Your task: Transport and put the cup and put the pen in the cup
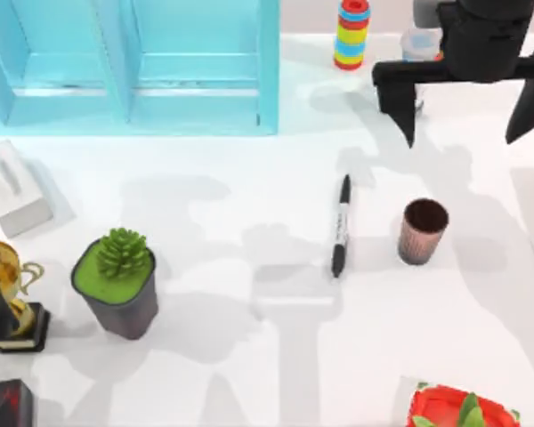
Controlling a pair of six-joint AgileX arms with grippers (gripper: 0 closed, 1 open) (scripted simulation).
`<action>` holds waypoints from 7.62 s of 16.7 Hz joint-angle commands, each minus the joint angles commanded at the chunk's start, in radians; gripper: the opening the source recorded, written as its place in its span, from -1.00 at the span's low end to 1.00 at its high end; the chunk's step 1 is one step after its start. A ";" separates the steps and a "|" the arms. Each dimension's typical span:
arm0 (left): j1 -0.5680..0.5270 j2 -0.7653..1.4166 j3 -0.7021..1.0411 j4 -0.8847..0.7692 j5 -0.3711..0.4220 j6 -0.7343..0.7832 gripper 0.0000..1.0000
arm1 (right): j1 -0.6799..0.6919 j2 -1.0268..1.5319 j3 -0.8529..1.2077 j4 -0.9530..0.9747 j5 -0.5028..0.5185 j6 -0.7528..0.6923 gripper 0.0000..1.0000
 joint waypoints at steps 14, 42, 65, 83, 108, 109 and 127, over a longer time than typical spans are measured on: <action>0.000 0.000 0.000 0.000 0.000 0.000 1.00 | 0.033 0.082 0.281 -0.200 0.014 0.051 1.00; 0.000 0.000 0.000 0.000 0.000 0.000 1.00 | 0.220 0.618 0.534 -0.033 0.081 0.387 1.00; 0.000 0.000 0.000 0.000 0.000 0.000 1.00 | 0.195 0.422 -0.050 0.360 0.082 0.360 1.00; 0.000 0.000 0.000 0.000 0.000 0.000 1.00 | 0.195 0.422 -0.050 0.360 0.082 0.360 -1.00; 0.000 0.000 0.000 0.000 0.000 0.000 1.00 | 0.312 0.064 -0.248 0.291 0.039 0.485 -1.00; 0.000 0.000 0.000 0.000 0.000 0.000 1.00 | 0.318 0.046 -0.260 0.288 0.038 0.491 -1.00; 0.000 0.000 0.000 0.000 0.000 0.000 1.00 | 0.430 -0.095 -0.482 0.619 0.176 0.358 -1.00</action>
